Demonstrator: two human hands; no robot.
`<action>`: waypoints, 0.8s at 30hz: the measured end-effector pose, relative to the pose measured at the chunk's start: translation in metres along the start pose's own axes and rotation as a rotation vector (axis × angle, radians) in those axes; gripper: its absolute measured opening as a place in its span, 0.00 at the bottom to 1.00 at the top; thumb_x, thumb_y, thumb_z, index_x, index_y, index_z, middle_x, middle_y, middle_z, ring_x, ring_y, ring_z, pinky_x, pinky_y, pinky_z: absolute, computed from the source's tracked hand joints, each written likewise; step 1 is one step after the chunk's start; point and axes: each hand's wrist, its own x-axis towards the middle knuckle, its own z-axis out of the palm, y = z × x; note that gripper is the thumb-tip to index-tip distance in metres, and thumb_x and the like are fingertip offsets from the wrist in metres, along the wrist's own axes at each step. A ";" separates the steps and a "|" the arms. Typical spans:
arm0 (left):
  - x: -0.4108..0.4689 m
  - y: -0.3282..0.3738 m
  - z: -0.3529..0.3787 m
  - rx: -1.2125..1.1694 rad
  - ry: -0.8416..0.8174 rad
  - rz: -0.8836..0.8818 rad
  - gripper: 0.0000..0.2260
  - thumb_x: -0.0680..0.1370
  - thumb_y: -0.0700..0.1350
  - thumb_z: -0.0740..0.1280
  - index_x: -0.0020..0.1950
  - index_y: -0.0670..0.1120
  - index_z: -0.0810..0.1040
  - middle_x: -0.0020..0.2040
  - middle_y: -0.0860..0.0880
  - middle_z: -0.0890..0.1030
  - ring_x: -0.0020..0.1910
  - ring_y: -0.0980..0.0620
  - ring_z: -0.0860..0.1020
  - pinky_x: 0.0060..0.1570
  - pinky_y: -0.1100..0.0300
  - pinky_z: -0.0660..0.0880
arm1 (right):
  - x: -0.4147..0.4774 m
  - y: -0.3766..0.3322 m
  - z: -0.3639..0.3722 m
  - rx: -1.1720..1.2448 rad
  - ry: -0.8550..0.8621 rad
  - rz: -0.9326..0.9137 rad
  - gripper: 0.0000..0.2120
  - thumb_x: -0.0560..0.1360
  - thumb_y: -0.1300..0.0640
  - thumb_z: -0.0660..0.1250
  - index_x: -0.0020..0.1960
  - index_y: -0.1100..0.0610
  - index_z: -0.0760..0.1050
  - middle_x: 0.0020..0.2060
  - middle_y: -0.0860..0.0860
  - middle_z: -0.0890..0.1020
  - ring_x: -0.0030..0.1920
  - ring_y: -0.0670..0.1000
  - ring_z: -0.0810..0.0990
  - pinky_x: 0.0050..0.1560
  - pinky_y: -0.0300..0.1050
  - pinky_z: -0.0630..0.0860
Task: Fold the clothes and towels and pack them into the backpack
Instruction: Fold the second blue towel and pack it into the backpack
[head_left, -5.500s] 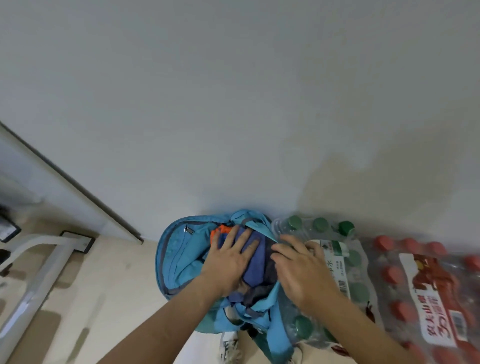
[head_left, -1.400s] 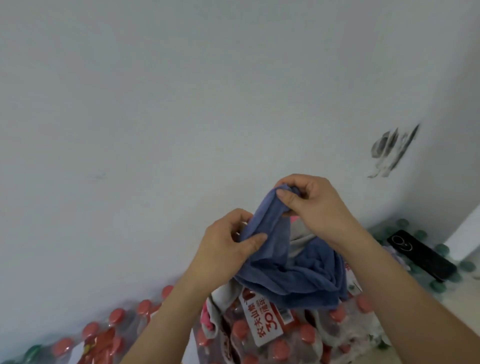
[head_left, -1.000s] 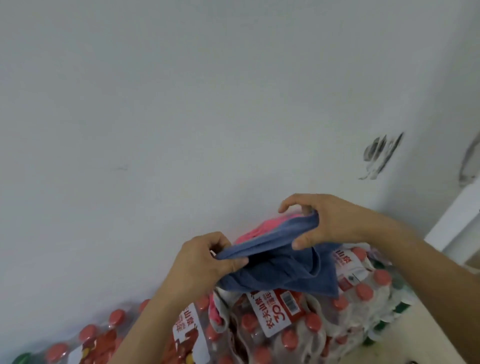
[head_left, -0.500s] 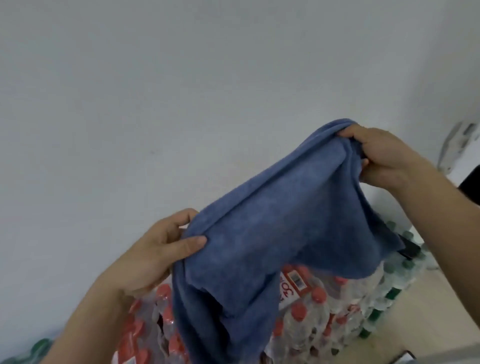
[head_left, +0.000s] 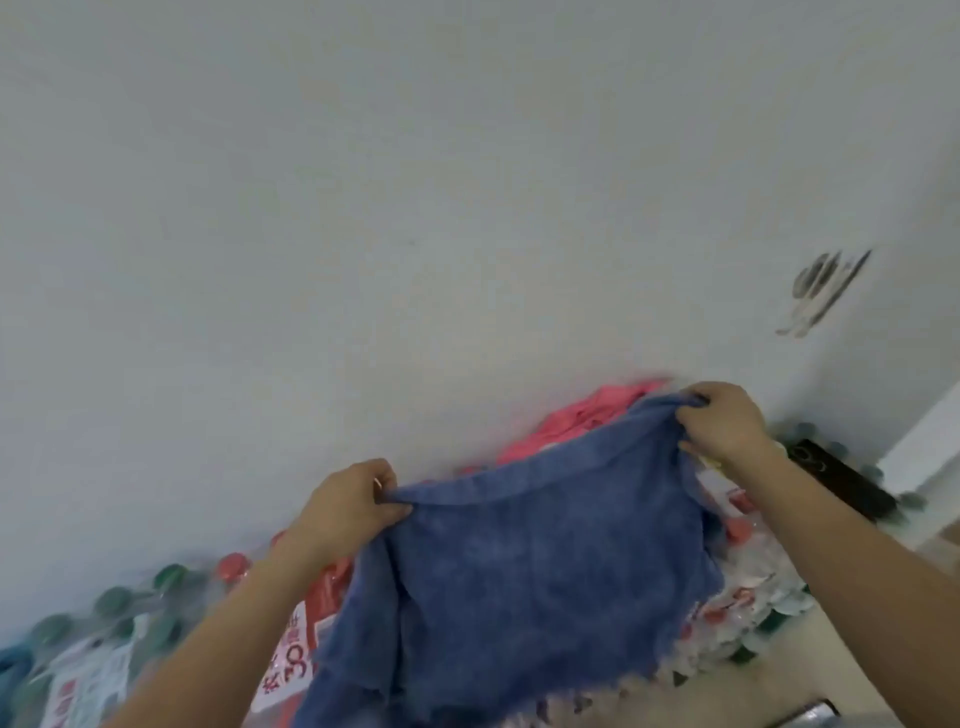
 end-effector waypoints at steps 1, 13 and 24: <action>-0.002 -0.004 0.011 -0.029 0.033 -0.001 0.11 0.71 0.46 0.72 0.36 0.52 0.70 0.33 0.54 0.75 0.36 0.51 0.74 0.33 0.62 0.66 | 0.001 0.005 0.011 -0.015 0.051 -0.022 0.08 0.69 0.70 0.63 0.40 0.62 0.79 0.38 0.61 0.82 0.42 0.59 0.80 0.40 0.46 0.76; -0.015 0.037 0.038 -0.203 0.144 0.009 0.12 0.69 0.36 0.68 0.44 0.53 0.77 0.35 0.56 0.76 0.35 0.59 0.73 0.35 0.70 0.66 | -0.093 -0.084 0.137 0.121 -0.973 -0.575 0.35 0.74 0.59 0.68 0.74 0.42 0.58 0.55 0.42 0.78 0.56 0.42 0.77 0.59 0.36 0.72; -0.107 -0.016 0.026 -0.726 0.255 -0.421 0.06 0.70 0.37 0.72 0.41 0.47 0.79 0.38 0.48 0.82 0.39 0.54 0.80 0.40 0.63 0.77 | -0.026 -0.087 0.158 -0.271 -0.505 -0.863 0.09 0.73 0.64 0.62 0.49 0.54 0.77 0.47 0.52 0.78 0.50 0.55 0.76 0.47 0.44 0.68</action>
